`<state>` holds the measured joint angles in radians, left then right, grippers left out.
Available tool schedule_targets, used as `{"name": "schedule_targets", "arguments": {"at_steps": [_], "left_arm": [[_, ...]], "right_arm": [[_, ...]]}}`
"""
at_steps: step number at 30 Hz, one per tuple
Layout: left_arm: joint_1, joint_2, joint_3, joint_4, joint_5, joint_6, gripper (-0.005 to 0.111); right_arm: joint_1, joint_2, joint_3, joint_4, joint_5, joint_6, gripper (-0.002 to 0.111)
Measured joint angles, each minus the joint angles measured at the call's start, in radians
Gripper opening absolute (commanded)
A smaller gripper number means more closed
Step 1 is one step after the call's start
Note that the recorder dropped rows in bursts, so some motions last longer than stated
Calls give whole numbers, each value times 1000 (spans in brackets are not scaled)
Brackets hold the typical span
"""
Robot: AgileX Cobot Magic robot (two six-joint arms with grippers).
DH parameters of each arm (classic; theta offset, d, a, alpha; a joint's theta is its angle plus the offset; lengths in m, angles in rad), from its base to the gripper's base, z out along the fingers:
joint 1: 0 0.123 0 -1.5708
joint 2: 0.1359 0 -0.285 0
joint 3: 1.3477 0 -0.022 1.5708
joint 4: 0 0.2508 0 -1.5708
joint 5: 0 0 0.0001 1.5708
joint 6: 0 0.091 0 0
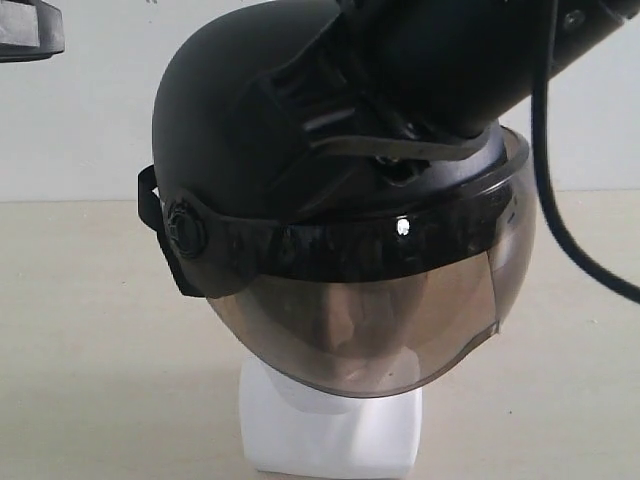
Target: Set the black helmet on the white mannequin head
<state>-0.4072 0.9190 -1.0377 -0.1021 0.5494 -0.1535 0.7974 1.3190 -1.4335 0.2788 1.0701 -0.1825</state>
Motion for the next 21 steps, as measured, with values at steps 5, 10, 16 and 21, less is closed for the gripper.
{"name": "schedule_targets", "arguments": {"at_steps": [5,10,16,21], "left_arm": [[0,0,0,0,4,0,4],[0,0,0,-2,10,0,4],[0,0,29,-26,27,0,4],[0,-31,113,-60,4,-28,4]], "right_arm": [[0,-54,-3,-72,6,29,0],[-2,-91,-9,-158,-14,52,0],[-9,-104,-19,-529,-48,227,0],[-127,-75,-10,-900,-35,418,0]]}}
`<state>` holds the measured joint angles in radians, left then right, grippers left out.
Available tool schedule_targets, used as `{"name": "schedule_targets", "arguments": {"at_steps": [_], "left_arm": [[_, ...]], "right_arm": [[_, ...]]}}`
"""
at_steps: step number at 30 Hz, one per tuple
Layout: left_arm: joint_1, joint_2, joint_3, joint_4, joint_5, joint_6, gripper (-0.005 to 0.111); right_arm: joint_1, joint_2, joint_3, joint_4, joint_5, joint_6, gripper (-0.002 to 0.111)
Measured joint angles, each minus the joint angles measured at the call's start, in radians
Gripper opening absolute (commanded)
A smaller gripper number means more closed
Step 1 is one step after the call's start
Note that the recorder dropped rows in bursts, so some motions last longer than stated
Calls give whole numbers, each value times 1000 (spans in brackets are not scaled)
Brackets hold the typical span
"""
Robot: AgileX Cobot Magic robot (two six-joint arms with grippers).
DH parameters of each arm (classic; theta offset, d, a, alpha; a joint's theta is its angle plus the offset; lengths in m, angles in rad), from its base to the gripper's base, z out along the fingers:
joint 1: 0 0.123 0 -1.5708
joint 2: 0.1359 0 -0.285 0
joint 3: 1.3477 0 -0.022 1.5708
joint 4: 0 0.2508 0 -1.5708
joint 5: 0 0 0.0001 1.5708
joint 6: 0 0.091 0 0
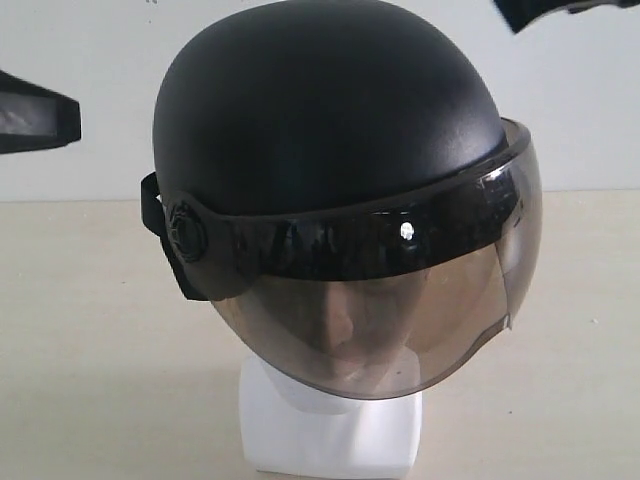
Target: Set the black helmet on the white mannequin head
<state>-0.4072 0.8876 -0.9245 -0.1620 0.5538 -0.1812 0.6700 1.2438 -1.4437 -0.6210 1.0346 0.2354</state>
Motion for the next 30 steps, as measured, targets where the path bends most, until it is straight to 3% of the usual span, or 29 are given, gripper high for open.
{"name": "schedule_targets", "arguments": {"at_steps": [4,8,12,21,25,30], "left_arm": [[0,-81,116,-86,-116,-4,4],[0,-164,194,-130,-214,-6,4],[0,-182,221,-179,-233,2,4],[0,-122,229,-585,-241,375,4],[0,-21,229,-708,-288,502,4],[0,40,229,-736,-342,533,4]], "right_arm": [[-233,6,0,129,-71,-97,0],[-470,51,0,595,-167,-501,0],[-586,134,0,1019,-137,-819,0],[-558,215,0,1157,-63,-965,0],[-472,213,0,1143,-44,-943,0],[-396,202,0,1048,-32,-868,0]]}}
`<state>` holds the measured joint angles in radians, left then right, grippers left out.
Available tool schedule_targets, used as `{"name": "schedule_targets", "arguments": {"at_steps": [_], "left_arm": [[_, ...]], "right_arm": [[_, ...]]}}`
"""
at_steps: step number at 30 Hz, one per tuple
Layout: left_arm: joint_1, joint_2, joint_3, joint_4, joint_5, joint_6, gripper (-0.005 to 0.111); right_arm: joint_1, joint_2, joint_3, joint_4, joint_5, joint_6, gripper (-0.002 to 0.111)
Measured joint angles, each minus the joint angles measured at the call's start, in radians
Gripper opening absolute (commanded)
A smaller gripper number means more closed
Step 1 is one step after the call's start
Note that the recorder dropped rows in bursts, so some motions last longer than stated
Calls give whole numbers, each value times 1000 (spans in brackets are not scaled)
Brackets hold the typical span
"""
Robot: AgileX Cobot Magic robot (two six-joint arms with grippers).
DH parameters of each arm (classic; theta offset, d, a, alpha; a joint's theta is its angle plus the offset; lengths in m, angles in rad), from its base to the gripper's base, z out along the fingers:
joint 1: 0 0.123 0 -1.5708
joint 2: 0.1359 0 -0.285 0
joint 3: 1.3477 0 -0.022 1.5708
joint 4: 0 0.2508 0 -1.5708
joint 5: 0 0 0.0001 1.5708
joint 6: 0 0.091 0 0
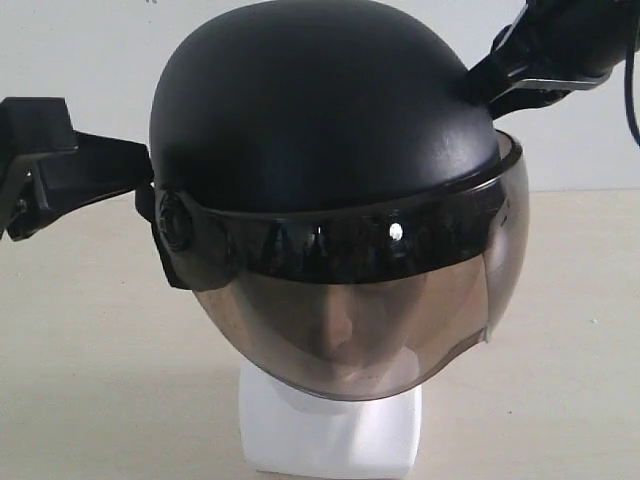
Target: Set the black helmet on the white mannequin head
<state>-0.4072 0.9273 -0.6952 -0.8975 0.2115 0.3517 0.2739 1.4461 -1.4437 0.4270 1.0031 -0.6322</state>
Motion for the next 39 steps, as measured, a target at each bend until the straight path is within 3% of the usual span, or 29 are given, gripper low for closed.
{"name": "schedule_targets", "arguments": {"at_steps": [6,27,39], "left_arm": [[0,44,-2,0,-115,31,4],[5,161,-92,0,-173,80,4],[9,171,-92,0,-198,95,4]], "right_arm": [[24,-89,0,-42,84,122,0],[27,-130,0,-40,211,200,0],[189,-154,-2,-169,219,275,0]]}}
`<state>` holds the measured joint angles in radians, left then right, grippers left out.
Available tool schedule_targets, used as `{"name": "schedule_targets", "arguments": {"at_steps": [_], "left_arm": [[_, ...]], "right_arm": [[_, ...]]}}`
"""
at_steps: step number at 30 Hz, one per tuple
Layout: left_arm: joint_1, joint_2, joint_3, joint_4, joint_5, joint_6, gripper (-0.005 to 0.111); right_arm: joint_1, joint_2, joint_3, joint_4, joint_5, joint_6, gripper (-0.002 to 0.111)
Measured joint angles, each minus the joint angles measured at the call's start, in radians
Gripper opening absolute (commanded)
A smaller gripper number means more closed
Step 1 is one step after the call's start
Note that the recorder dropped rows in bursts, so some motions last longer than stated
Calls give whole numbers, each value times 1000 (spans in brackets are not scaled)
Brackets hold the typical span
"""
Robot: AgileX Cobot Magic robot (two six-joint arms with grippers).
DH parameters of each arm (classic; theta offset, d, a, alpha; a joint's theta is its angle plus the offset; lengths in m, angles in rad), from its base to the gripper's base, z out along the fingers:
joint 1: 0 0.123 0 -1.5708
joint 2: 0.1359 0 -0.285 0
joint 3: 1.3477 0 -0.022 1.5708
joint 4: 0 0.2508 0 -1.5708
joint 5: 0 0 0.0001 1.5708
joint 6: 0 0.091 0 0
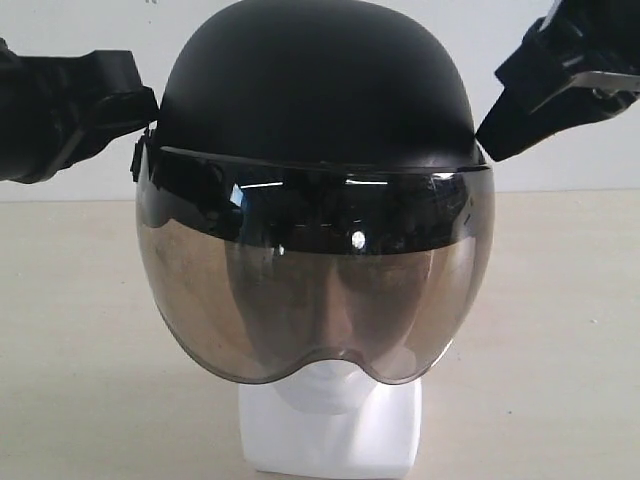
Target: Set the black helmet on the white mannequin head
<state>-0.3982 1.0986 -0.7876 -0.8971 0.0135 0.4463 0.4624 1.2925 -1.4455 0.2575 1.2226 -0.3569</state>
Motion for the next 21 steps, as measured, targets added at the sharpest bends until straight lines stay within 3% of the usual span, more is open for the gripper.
{"name": "schedule_targets", "arguments": {"at_steps": [8,13,21], "left_arm": [[1,-10,0,0,47,0,4],[1,-107,0,12,111,9,4],[1,-306,0,192,105,26,4]], "right_arm": [[27,-5,-2,-84,-1,73,0],[31,-38,0,-111,-86,114,0],[36,-155,2,-164,-210,153,0]]}}
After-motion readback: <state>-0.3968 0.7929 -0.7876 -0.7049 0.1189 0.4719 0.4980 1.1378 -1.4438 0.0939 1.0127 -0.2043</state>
